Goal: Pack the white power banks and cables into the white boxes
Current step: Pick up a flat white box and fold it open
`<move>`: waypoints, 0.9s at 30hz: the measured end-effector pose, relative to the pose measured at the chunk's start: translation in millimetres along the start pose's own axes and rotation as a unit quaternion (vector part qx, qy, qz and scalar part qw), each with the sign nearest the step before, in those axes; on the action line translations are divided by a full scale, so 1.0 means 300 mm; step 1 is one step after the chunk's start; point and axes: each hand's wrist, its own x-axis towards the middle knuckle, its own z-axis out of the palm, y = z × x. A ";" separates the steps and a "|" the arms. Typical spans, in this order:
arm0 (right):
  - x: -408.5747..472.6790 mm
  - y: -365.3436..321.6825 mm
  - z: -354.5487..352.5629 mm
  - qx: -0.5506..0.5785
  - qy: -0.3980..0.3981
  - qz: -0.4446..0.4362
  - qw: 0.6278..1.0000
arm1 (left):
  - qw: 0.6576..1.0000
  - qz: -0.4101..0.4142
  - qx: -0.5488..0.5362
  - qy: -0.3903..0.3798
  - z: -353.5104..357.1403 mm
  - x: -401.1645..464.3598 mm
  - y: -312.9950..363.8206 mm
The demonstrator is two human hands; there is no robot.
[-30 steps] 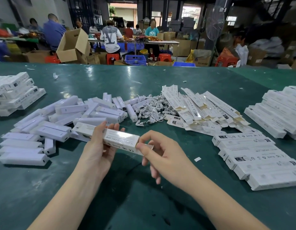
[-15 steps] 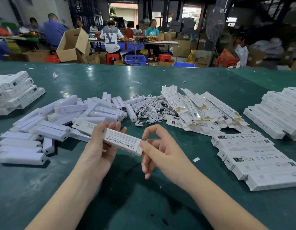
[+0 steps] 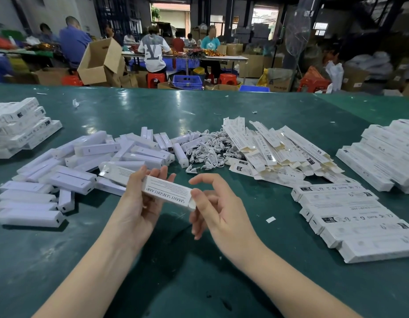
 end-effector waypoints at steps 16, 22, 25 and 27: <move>-0.013 0.023 0.042 -0.085 0.089 0.020 0.992 | 0.996 0.075 0.046 0.016 -0.007 0.008 -0.009; -0.004 0.008 0.042 0.031 0.033 0.031 0.998 | 0.998 0.037 0.030 0.033 -0.001 0.004 0.007; -0.003 0.003 0.049 0.076 0.022 0.040 0.996 | 0.999 0.030 0.025 0.032 0.001 -0.002 0.011; -0.001 -0.006 0.050 0.122 0.005 0.051 0.991 | 0.999 0.021 0.020 0.029 0.005 -0.008 0.011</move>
